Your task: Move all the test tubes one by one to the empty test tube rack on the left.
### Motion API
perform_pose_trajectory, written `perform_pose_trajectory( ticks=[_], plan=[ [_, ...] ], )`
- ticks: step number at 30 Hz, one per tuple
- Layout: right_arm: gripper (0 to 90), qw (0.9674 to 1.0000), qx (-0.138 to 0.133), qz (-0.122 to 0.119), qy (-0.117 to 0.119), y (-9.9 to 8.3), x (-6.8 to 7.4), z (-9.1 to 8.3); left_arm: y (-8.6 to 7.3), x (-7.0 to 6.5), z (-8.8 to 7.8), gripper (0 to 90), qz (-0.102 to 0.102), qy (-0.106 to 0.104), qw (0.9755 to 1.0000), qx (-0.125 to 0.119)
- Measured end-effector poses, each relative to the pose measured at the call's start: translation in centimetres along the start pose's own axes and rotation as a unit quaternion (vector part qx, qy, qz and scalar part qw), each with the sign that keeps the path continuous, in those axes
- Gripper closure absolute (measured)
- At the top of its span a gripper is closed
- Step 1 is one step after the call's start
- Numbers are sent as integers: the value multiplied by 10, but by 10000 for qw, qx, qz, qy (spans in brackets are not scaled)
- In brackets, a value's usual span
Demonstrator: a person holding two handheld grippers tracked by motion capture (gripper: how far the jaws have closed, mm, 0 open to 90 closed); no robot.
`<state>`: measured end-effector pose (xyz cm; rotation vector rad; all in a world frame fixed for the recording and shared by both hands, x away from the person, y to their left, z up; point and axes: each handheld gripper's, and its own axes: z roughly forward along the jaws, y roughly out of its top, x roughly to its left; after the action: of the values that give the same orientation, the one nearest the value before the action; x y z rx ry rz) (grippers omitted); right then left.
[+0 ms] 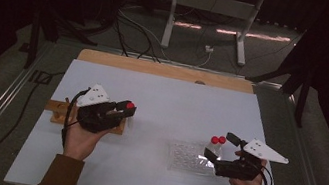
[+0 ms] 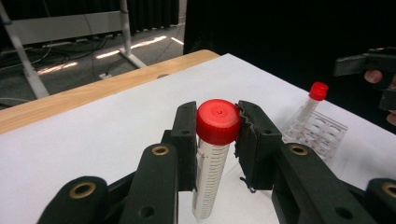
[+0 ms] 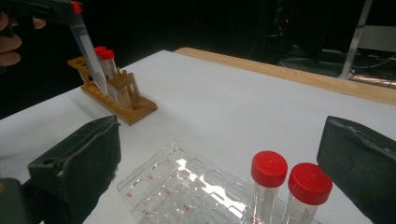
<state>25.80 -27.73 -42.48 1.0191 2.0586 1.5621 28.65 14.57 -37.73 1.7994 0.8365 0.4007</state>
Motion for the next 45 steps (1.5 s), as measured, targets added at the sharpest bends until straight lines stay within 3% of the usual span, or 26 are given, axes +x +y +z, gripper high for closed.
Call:
perform_pose_trajectory(
  ticks=[30, 45],
  plan=[
    [0, 10000, -4, 53, -29, -2, -2, -1, -7, 33, -29, 710, -112, 607, 9981, 40],
    [0, 9999, -36, 74, -68, -2, -2, -2, -7, 41, -33, 710, -5, 946, 9954, 122]
  ],
)
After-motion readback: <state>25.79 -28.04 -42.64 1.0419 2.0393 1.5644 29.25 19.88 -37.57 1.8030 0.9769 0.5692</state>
